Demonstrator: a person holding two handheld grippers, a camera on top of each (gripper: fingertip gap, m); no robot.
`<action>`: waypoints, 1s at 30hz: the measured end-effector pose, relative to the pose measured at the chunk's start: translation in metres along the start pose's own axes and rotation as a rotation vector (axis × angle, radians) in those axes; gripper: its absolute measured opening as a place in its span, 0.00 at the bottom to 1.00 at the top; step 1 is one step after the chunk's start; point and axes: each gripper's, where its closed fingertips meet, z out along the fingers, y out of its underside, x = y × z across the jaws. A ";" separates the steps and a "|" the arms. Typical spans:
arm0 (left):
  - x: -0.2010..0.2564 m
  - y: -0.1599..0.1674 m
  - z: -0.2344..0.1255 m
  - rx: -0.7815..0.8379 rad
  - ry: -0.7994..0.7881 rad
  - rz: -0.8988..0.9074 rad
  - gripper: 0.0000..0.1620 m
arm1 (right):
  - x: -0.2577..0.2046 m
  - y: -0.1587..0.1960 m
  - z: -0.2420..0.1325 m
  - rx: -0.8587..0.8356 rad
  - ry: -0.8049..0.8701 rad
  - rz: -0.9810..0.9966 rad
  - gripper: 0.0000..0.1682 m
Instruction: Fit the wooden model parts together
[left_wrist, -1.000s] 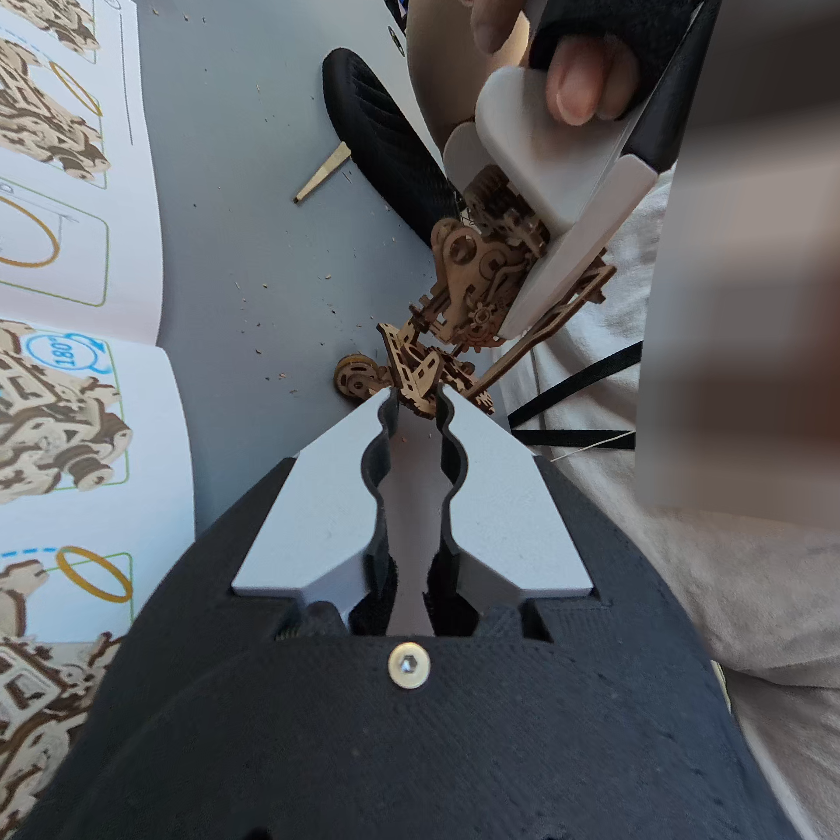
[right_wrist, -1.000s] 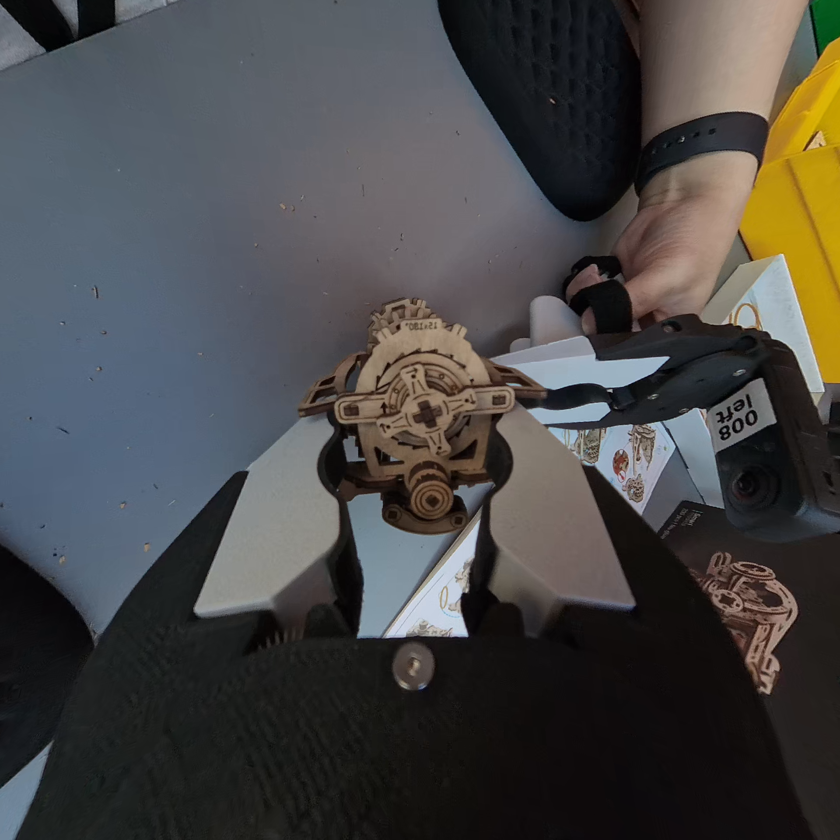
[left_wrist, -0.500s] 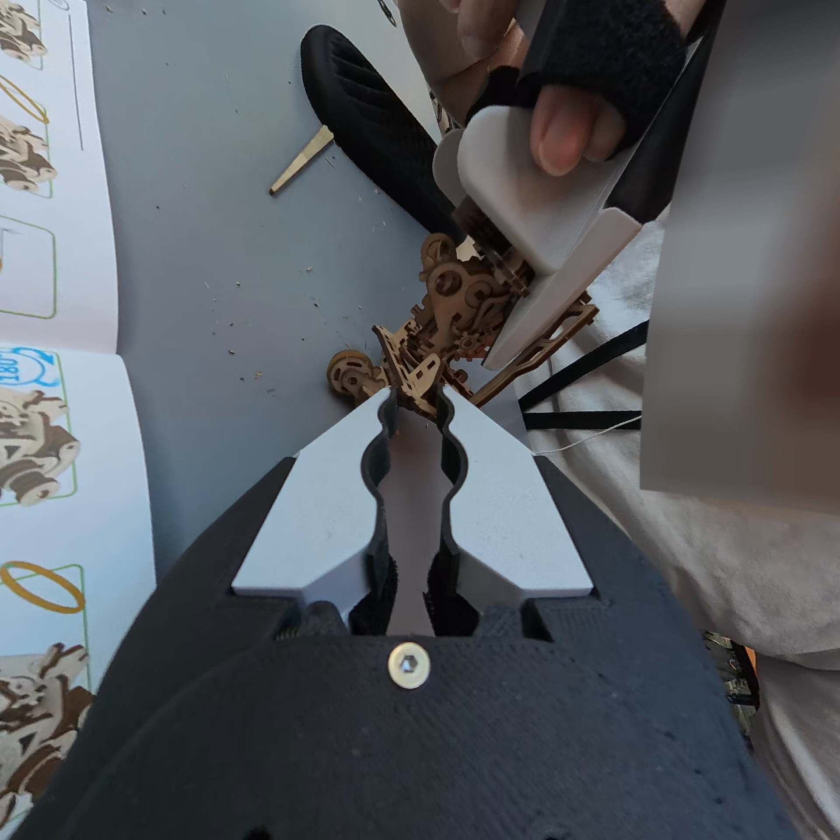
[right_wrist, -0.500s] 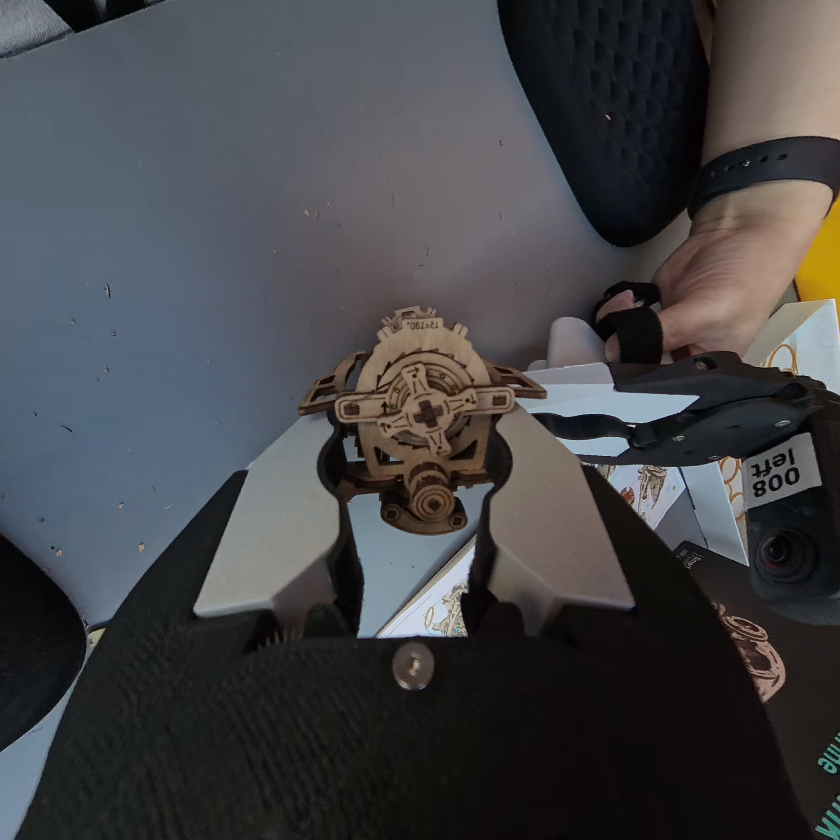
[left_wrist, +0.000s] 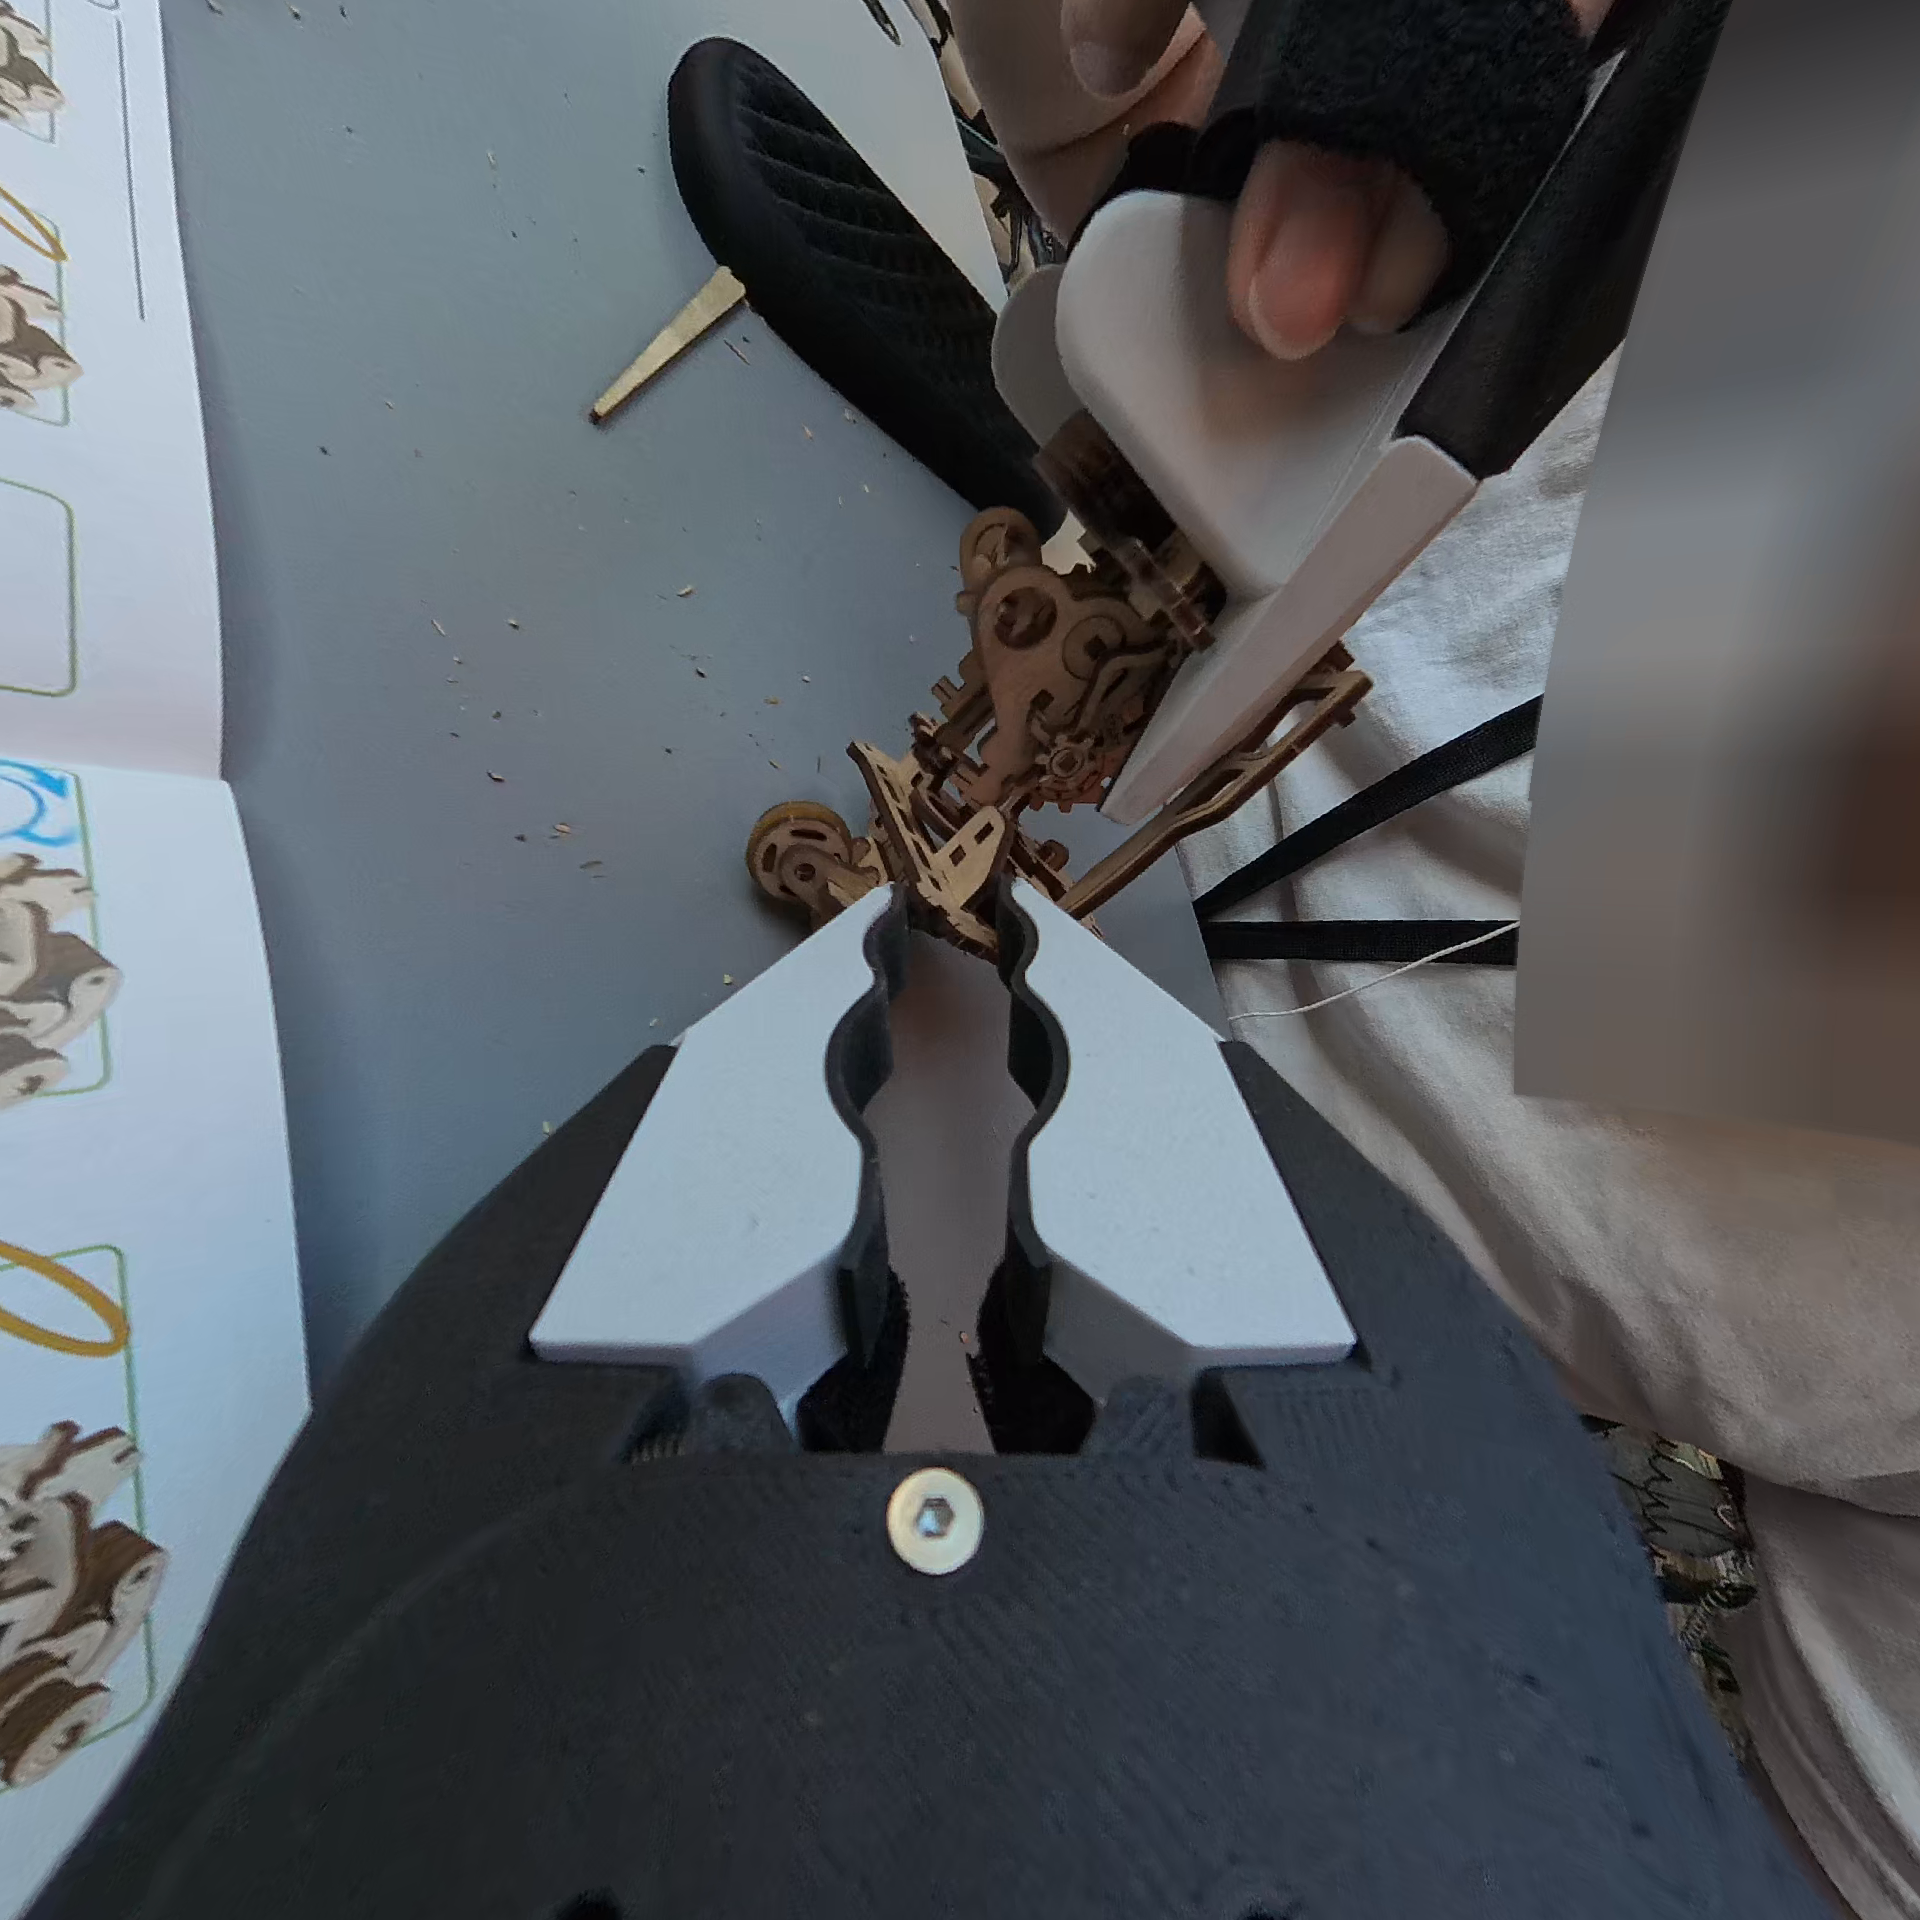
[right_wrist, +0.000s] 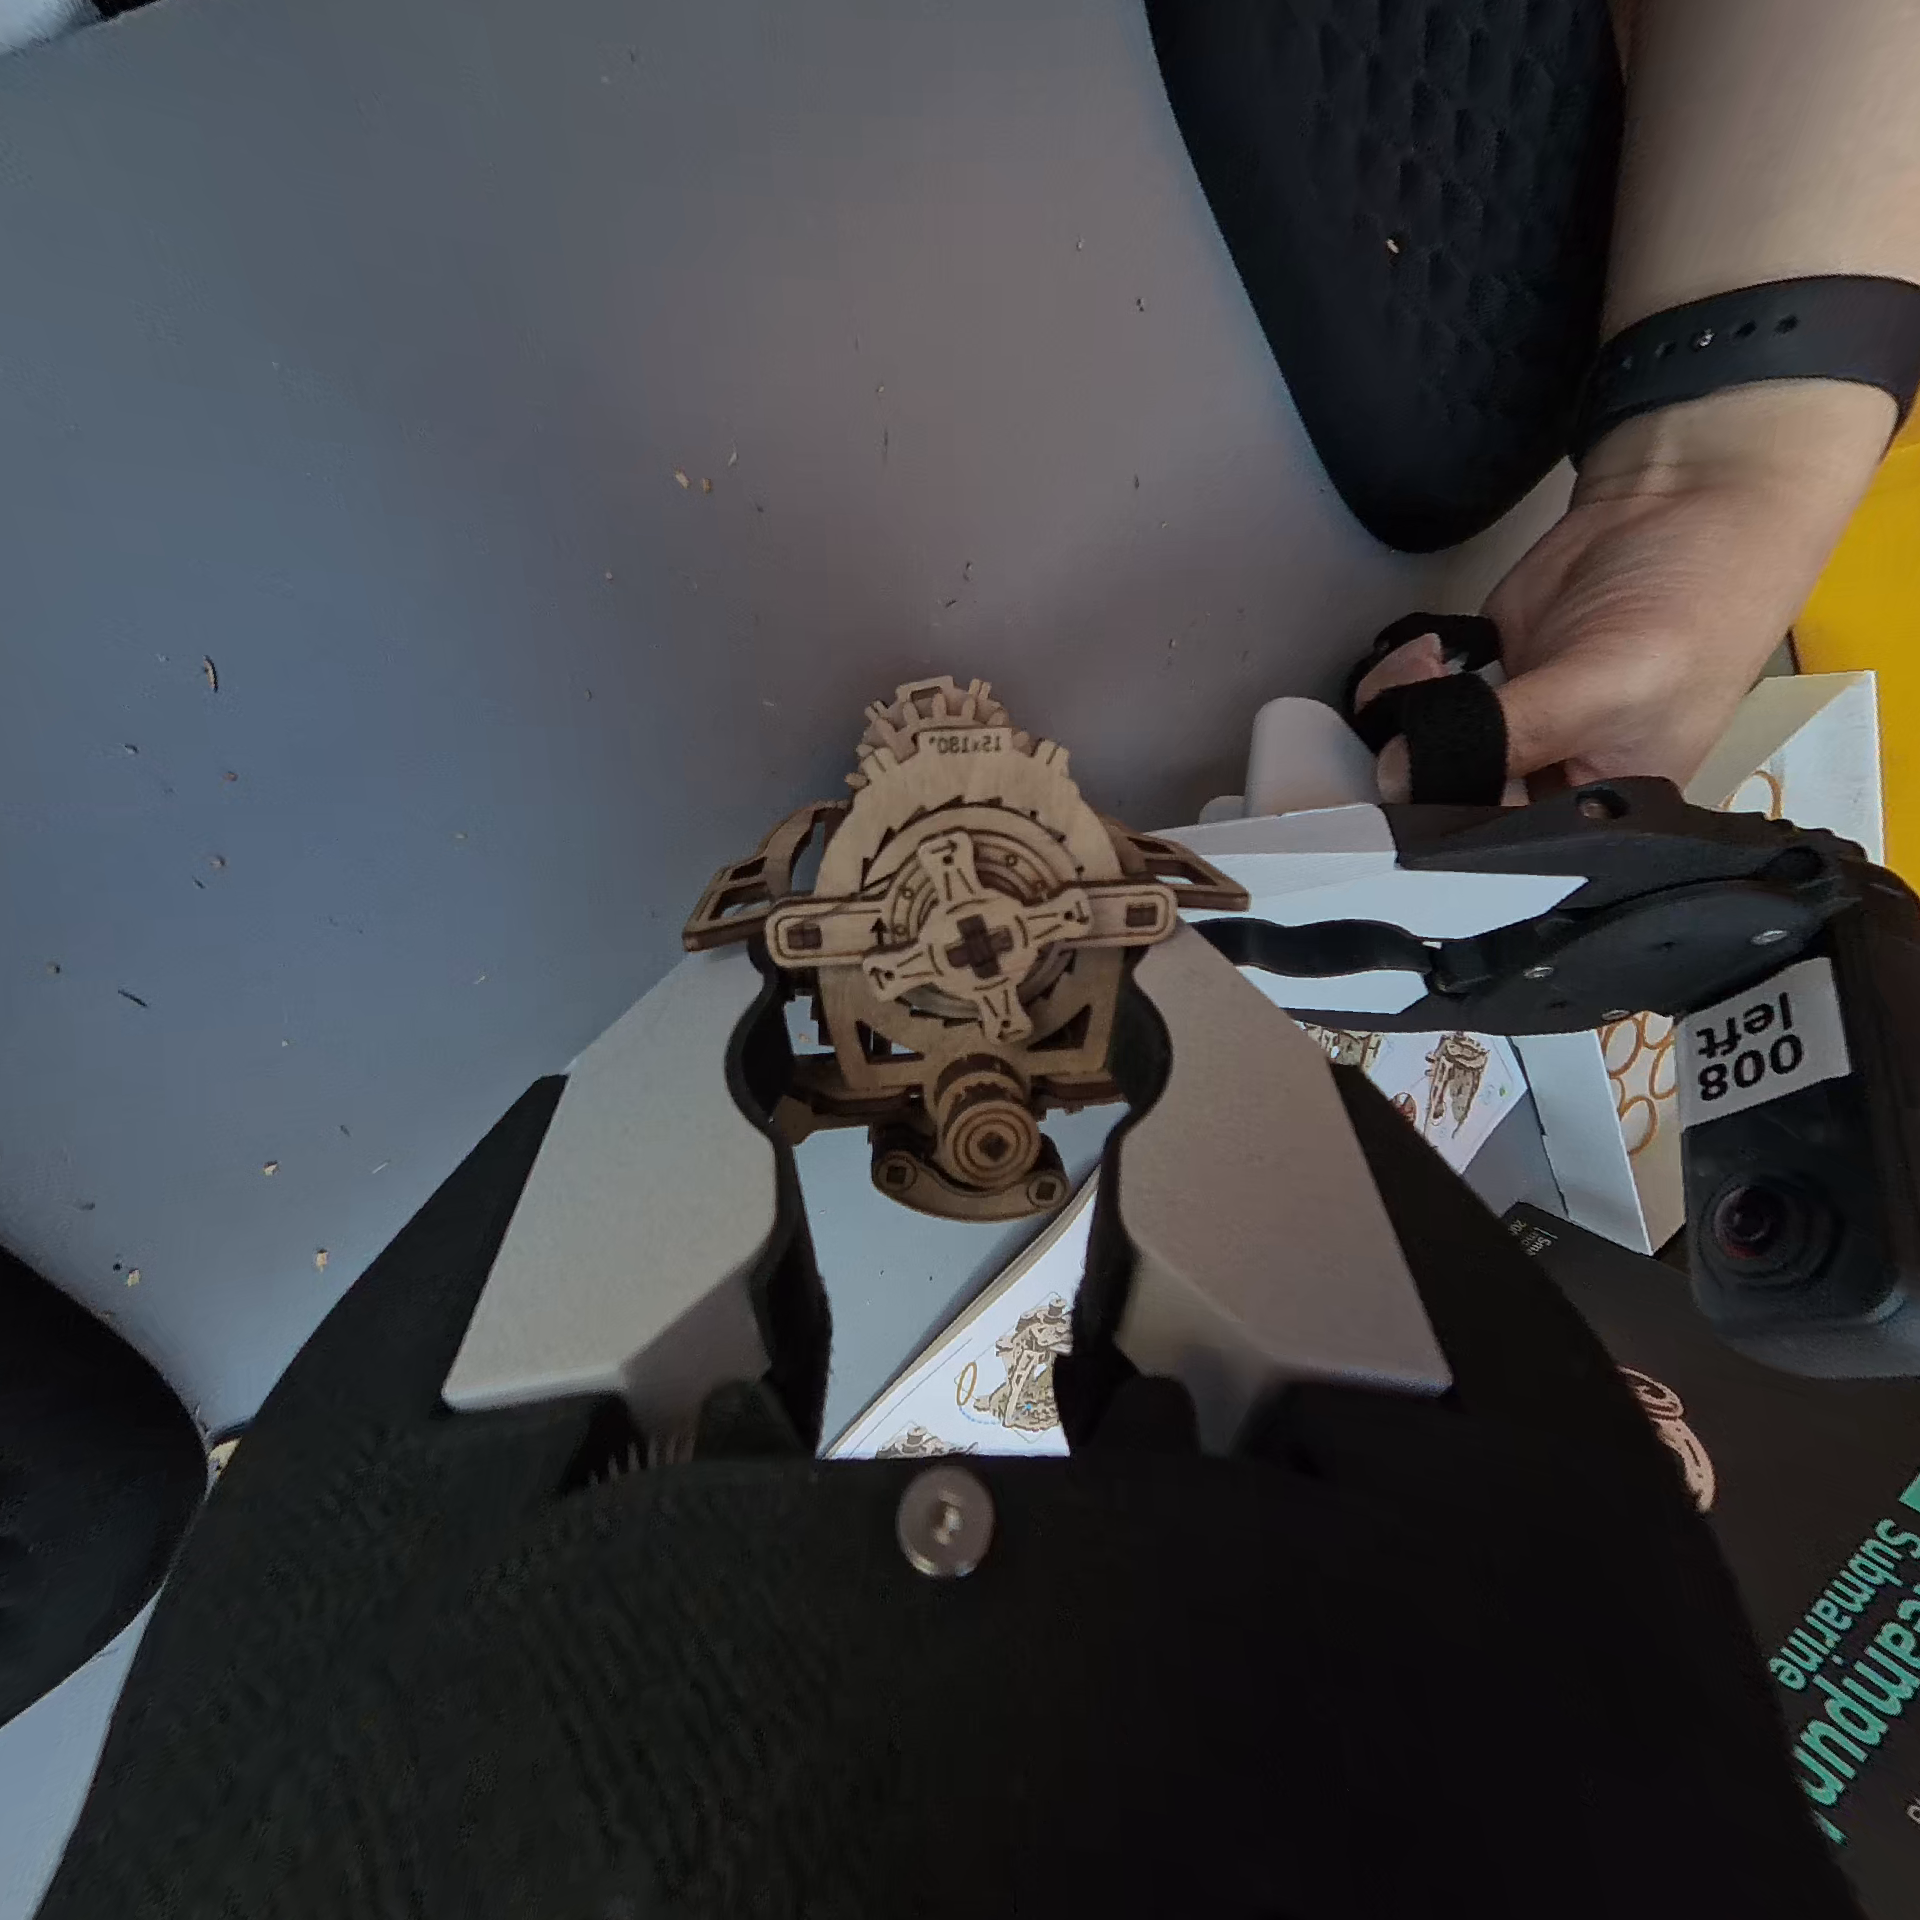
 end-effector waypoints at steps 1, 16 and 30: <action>0.000 0.000 0.000 -0.001 0.000 0.002 0.08 | 0.000 0.000 0.000 -0.002 0.003 0.001 0.35; 0.010 0.012 0.003 -0.034 -0.021 0.106 0.08 | -0.007 -0.004 0.002 -0.051 0.026 -0.016 0.36; 0.023 0.024 0.011 -0.136 0.025 0.278 0.09 | -0.013 -0.025 0.005 -0.008 -0.025 -0.005 0.36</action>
